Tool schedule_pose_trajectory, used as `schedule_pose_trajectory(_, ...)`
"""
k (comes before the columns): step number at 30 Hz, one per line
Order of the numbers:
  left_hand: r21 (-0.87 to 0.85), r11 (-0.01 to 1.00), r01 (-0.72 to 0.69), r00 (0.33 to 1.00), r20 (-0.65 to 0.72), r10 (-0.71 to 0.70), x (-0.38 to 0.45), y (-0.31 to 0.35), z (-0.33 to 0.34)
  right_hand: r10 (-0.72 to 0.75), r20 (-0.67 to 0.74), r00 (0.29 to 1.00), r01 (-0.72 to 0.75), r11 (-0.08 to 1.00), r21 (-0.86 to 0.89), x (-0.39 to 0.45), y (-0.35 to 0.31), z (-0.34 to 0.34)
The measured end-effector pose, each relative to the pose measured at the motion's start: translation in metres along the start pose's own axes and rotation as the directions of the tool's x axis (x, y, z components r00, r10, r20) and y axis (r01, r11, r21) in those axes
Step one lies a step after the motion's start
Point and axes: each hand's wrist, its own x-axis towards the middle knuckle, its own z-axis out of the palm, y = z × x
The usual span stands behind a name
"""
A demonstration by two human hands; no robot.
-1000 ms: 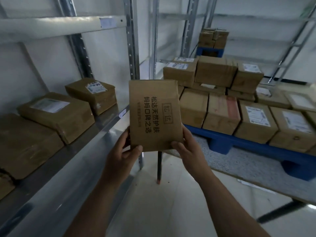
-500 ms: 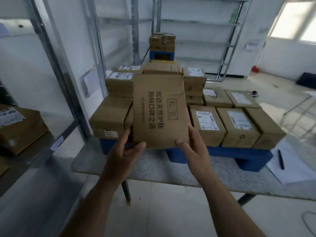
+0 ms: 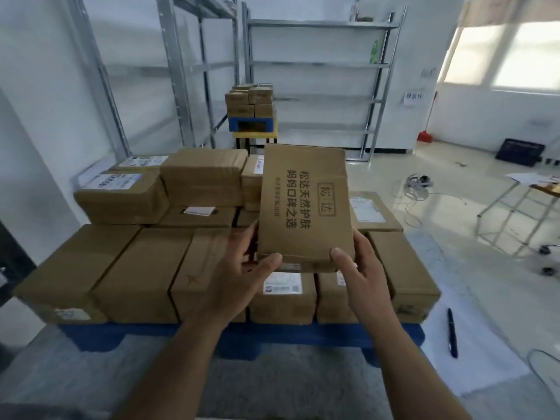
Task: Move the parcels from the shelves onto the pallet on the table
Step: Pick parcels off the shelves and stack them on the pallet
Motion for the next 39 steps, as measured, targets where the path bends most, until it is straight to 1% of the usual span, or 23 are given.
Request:
schedule_pose_trajectory(3, 0.069, 0.997, -0.016, 1.0, 0.003, 0.016, 0.027, 0.007, 0.035, 0.028, -0.023, 0.999, -0.028, 1.0, -0.01, 0.025, 0.015, -0.033)
schedule_pose_trajectory(5, 0.087, 0.996, 0.016, 1.0, 0.024, -0.018, 0.042, 0.015, 0.056, 0.033, -0.056, 0.998, -0.034, 0.999, -0.016, 0.041, 0.022, -0.05)
schedule_pose_trajectory(9, 0.039, 0.997, 0.063, 0.996, 0.053, -0.065, 0.076, 0.009, 0.089, 0.064, -0.092, 0.994, -0.069, 0.996, -0.053, 0.072, 0.034, -0.073)
schedule_pose_trajectory(11, 0.063, 0.997, 0.053, 0.997, 0.059, -0.056, 0.094, 0.004, 0.096, 0.09, -0.092, 0.992, -0.096, 0.993, -0.063, 0.088, 0.042, -0.077)
schedule_pose_trajectory(16, 0.092, 0.994, 0.058, 0.998, 0.016, -0.059, 0.143, -0.009, 0.096, 0.078, -0.105, 0.991, -0.092, 0.985, -0.143, 0.135, 0.053, -0.067)
schedule_pose_trajectory(20, 0.152, 0.986, 0.072, 0.997, -0.017, -0.07, 0.182, -0.02, 0.088, 0.111, -0.09, 0.99, -0.126, 0.975, -0.181, 0.175, 0.063, -0.049)
schedule_pose_trajectory(23, 0.178, 0.978, 0.109, 0.994, -0.049, -0.102, 0.207, -0.035, 0.081, 0.119, -0.082, 0.99, -0.135, 0.96, -0.247, 0.204, 0.071, -0.036)
schedule_pose_trajectory(25, 0.183, 0.971, 0.154, 0.988, -0.056, -0.146, 0.22, -0.046, 0.078, 0.159, -0.073, 0.985, -0.174, 0.943, -0.283, 0.218, 0.078, -0.027)
schedule_pose_trajectory(27, 0.202, 0.961, 0.191, 0.982, -0.051, -0.185, 0.229, -0.053, 0.077, 0.19, -0.077, 0.979, -0.205, 0.921, -0.333, 0.227, 0.087, -0.021)
schedule_pose_trajectory(29, 0.208, 0.957, 0.201, 0.98, -0.05, -0.194, 0.234, -0.058, 0.075, 0.195, -0.091, 0.977, -0.215, 0.906, -0.364, 0.231, 0.094, -0.016)
schedule_pose_trajectory(33, 0.188, 0.959, 0.212, 0.977, -0.075, -0.201, 0.239, -0.063, 0.073, 0.186, -0.115, 0.976, -0.216, 0.904, -0.37, 0.234, 0.098, -0.013)
schedule_pose_trajectory(39, 0.186, 0.955, 0.232, 0.972, -0.074, -0.222, 0.238, -0.064, 0.072, 0.182, -0.1, 0.978, -0.208, 0.887, -0.414, 0.235, 0.096, -0.012)
